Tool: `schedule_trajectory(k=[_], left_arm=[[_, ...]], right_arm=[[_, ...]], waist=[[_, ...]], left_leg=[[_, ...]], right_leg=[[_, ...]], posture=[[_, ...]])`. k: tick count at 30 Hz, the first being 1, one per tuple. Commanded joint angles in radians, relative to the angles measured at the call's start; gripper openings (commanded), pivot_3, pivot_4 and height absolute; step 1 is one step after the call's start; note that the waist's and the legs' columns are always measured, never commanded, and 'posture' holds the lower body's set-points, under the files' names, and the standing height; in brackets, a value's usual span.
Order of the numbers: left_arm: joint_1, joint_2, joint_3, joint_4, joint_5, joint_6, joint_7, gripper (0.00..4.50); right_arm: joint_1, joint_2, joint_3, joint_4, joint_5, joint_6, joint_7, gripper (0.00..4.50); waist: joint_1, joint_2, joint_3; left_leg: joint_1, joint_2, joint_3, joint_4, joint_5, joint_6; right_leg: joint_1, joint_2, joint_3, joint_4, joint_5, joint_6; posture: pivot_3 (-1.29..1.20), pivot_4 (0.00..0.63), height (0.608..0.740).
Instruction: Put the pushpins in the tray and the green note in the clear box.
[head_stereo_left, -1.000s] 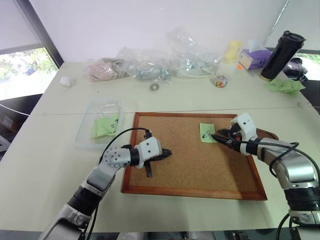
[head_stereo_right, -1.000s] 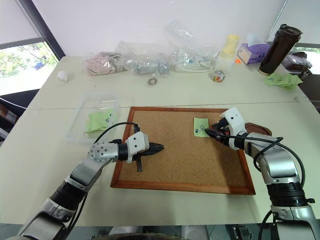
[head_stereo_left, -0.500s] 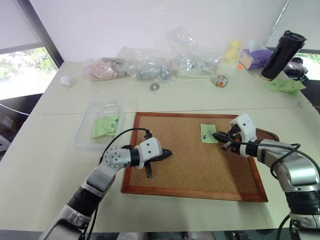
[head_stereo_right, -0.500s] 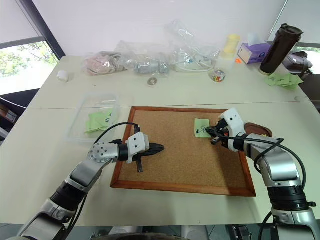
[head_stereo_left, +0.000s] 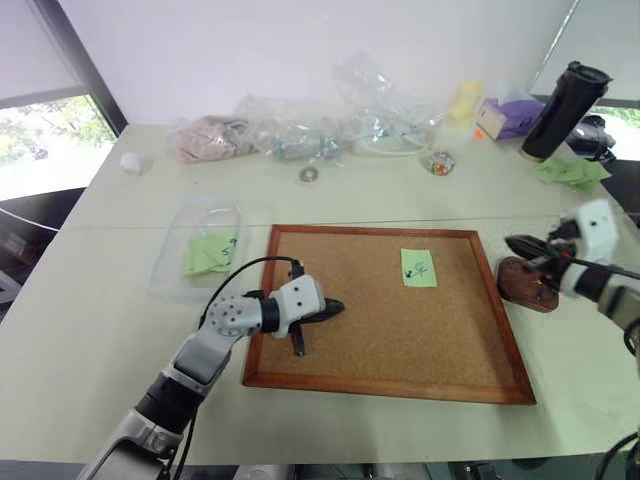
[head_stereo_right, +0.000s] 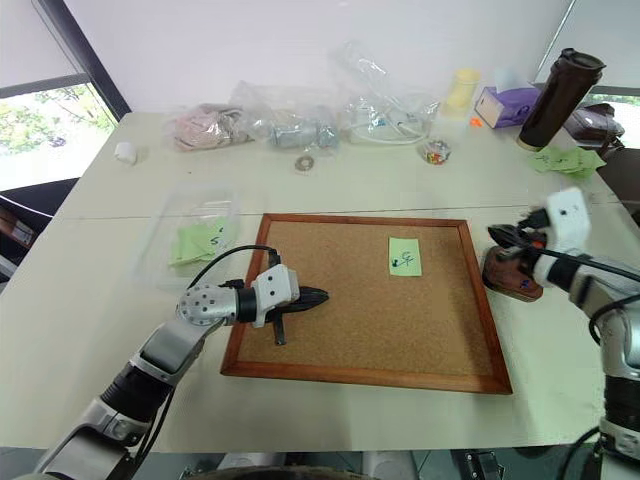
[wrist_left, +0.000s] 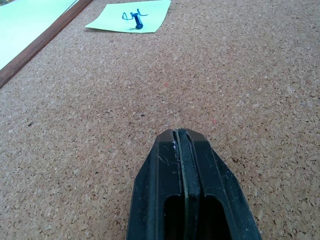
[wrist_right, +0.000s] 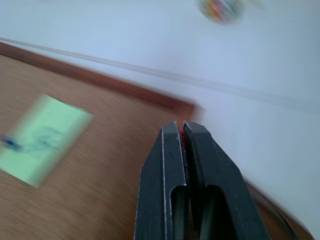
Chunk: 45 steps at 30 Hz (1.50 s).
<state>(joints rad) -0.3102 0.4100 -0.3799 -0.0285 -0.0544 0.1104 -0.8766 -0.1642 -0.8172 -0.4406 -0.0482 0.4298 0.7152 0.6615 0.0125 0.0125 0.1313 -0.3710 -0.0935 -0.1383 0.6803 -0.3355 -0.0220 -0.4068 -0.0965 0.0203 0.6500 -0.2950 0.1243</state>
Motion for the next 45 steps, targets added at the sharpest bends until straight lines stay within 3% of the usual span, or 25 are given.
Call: schedule_trajectory(k=[1,12,15,22,31,35,39,45], left_arm=[[0.019,0.011,-0.023,0.033,0.030,0.025,-0.007,0.00],[0.022,0.012,-0.021,0.033,0.031,0.028,-0.005,0.00],[0.026,0.015,-0.020,0.028,0.031,0.030,-0.004,0.00],[0.029,0.018,-0.019,0.023,0.031,0.032,-0.002,0.00],[0.028,0.017,-0.019,0.028,0.031,0.029,-0.002,0.00],[0.027,0.015,-0.019,0.030,0.030,0.028,-0.002,0.00],[0.025,0.015,-0.019,0.032,0.030,0.028,-0.003,0.00],[0.024,0.015,-0.019,0.032,0.031,0.028,-0.001,0.00]], right_arm=[[0.009,-0.018,-0.040,0.035,-0.012,-0.059,0.008,0.05],[0.073,0.028,-0.004,0.090,-0.021,-0.092,0.010,0.05],[0.086,0.038,0.006,0.092,-0.029,-0.104,0.007,0.95],[0.095,0.041,0.010,0.092,-0.034,-0.111,0.010,4.44],[0.077,0.010,-0.026,0.031,-0.001,-0.093,0.030,4.44],[0.028,-0.007,-0.012,-0.101,0.079,-0.012,0.056,4.44],[-0.013,0.008,0.055,-0.224,0.144,0.067,0.060,4.44],[-0.053,0.057,0.217,-0.273,0.114,0.059,0.040,4.44]], waist=[[0.000,0.001,-0.001],[0.000,0.001,-0.001],[0.000,0.001,-0.001],[0.000,0.001,-0.001],[0.000,0.001,-0.001],[0.000,0.001,-0.001],[0.000,0.001,-0.001],[0.000,0.000,0.000]], left_leg=[[0.000,0.000,0.000,0.000,0.000,0.000],[0.000,0.000,0.000,0.000,0.000,0.000],[0.000,0.000,0.000,0.000,0.000,0.000],[0.000,0.000,0.000,0.000,0.000,0.000],[0.001,0.000,0.000,0.000,0.000,0.000],[0.001,0.000,0.000,0.000,0.000,0.000],[0.001,0.000,0.000,0.000,0.000,0.000],[0.000,0.000,0.000,0.000,0.000,0.000]], right_leg=[[0.000,0.000,0.000,0.000,0.000,0.000],[0.000,0.000,0.000,0.000,0.000,0.000],[0.000,0.000,0.000,0.000,0.000,0.000],[0.000,0.000,0.001,0.000,0.000,0.000],[0.001,0.000,0.001,0.000,0.000,0.000],[0.001,0.000,0.001,0.000,0.000,0.000],[0.001,0.000,0.000,0.000,0.000,0.000],[0.001,0.000,0.000,0.000,0.000,0.000]], posture=[[0.00,0.150,0.740],[0.00,0.150,0.740],[0.00,0.150,0.740],[0.00,0.150,0.740],[0.00,0.150,0.740],[0.00,0.150,0.740],[0.00,0.150,0.740],[0.00,0.150,0.740]])
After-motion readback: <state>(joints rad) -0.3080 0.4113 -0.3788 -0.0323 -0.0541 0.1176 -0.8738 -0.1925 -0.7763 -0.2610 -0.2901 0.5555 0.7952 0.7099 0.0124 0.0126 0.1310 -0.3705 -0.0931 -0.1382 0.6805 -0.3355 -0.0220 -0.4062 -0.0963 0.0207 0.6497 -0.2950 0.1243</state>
